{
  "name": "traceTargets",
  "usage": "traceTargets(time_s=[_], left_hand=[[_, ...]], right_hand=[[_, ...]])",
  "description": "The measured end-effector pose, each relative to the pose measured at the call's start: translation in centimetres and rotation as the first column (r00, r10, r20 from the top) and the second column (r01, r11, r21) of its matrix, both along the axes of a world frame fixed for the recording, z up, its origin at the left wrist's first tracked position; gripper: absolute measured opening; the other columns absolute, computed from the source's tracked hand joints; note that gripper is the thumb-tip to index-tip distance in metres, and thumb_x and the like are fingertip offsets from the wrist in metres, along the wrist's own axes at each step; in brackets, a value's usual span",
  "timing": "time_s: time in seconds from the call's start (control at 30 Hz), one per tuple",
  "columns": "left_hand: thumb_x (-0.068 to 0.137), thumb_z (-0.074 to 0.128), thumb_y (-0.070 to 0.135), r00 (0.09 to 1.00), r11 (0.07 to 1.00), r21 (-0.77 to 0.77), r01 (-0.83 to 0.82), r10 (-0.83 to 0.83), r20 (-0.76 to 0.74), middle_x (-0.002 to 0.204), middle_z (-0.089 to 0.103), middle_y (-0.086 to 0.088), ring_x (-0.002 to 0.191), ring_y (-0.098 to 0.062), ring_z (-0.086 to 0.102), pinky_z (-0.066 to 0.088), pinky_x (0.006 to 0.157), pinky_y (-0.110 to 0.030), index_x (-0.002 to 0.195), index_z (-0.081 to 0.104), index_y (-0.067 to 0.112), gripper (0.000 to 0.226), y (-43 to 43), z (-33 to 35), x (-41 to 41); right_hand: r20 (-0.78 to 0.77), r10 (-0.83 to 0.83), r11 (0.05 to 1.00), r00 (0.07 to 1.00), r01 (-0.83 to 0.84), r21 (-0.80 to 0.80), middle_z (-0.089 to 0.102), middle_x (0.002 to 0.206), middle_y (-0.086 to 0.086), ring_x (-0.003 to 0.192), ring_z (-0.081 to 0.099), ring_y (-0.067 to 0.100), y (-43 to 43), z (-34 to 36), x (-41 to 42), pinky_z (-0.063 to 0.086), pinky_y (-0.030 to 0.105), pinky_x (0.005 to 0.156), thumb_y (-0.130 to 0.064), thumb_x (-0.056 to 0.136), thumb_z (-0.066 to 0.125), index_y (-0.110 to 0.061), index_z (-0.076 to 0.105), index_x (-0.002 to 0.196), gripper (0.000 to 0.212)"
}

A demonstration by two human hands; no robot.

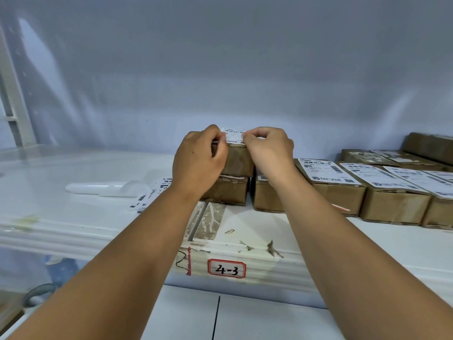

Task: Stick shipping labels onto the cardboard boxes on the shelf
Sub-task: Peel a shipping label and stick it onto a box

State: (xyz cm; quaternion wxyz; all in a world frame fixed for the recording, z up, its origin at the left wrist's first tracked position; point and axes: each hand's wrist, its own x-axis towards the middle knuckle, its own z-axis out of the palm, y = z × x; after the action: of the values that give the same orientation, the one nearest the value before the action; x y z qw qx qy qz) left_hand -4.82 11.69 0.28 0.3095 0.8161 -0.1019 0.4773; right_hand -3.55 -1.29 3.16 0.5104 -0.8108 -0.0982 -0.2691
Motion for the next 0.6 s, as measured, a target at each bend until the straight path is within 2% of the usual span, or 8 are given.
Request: traceTargets(time_s=[0.1, 0.17, 0.23, 0.37, 0.47, 0.6], left_hand=[[0.096, 0.045, 0.027, 1.000, 0.999, 0.022, -0.031, 0.031, 0.002, 0.075, 0.060, 0.000, 0.079, -0.018, 0.049, 0.034, 0.061, -0.031, 0.086, 0.057, 0.013, 0.021, 0.04, 0.03, 0.01], [0.097, 0.042, 0.028, 0.999, 0.998, 0.026, -0.053, 0.053, -0.001, 0.073, 0.059, -0.001, 0.077, -0.019, 0.048, 0.036, 0.060, -0.033, 0.085, 0.056, 0.013, 0.024, 0.03, -0.08, -0.01], [0.097, 0.040, 0.029, 0.996, 0.996, 0.023, -0.090, 0.090, 0.014, 0.077, 0.062, -0.002, 0.081, -0.021, 0.052, 0.039, 0.061, -0.033, 0.088, 0.059, 0.013, 0.027, 0.13, -0.08, -0.13], [0.093, 0.036, 0.032, 0.995, 0.996, 0.054, -0.073, 0.069, 0.079, 0.095, 0.070, 0.002, 0.092, -0.018, 0.058, 0.038, 0.073, -0.024, 0.098, 0.068, 0.016, 0.037, 0.24, 0.19, -0.53], [0.092, 0.031, 0.036, 0.996, 0.993, 0.088, -0.085, 0.081, 0.047, 0.087, 0.071, 0.003, 0.085, -0.017, 0.060, 0.042, 0.067, -0.028, 0.093, 0.070, 0.018, 0.043, 0.26, 0.31, -0.69], [0.090, 0.032, 0.036, 0.997, 0.996, 0.048, -0.070, 0.069, 0.040, 0.090, 0.071, 0.003, 0.092, -0.017, 0.060, 0.047, 0.071, -0.032, 0.093, 0.071, 0.019, 0.043, 0.26, 0.12, -0.43]], right_hand=[[0.044, 0.034, 0.999, 0.998, -0.035, 0.007, 0.064, 0.083, -0.014, 0.113, 0.051, 0.017, 0.19, -0.08, -0.36, 0.043, 0.025, 0.090, -0.020, 0.088, 0.051, -0.024, 0.071, 0.077, 0.023], [0.065, 0.049, 0.999, 0.997, -0.048, -0.015, 0.069, 0.087, -0.008, 0.096, 0.057, 0.011, 0.23, -0.20, -0.59, 0.042, 0.014, 0.071, -0.019, 0.089, 0.051, -0.017, 0.073, 0.081, 0.024], [0.076, 0.071, 0.997, 0.995, -0.068, -0.043, 0.071, 0.090, -0.007, 0.081, 0.056, 0.006, 0.22, -0.27, -0.75, 0.037, 0.005, 0.061, -0.021, 0.091, 0.051, -0.016, 0.074, 0.088, 0.024], [0.076, 0.112, 0.991, 0.991, -0.106, -0.084, 0.069, 0.090, -0.011, 0.078, 0.054, 0.000, 0.27, -0.18, -0.80, 0.035, 0.001, 0.062, -0.028, 0.093, 0.053, -0.019, 0.074, 0.090, 0.023], [0.080, 0.134, 0.987, 0.988, -0.127, -0.095, 0.066, 0.087, -0.015, 0.080, 0.054, -0.003, 0.24, -0.14, -0.86, 0.034, -0.004, 0.059, -0.029, 0.093, 0.055, -0.020, 0.074, 0.090, 0.021], [0.060, 0.148, 0.988, 0.987, -0.146, -0.047, 0.067, 0.091, -0.015, 0.076, 0.053, -0.007, 0.15, -0.17, -0.66, 0.033, -0.007, 0.059, -0.022, 0.093, 0.054, -0.022, 0.074, 0.090, 0.020]])
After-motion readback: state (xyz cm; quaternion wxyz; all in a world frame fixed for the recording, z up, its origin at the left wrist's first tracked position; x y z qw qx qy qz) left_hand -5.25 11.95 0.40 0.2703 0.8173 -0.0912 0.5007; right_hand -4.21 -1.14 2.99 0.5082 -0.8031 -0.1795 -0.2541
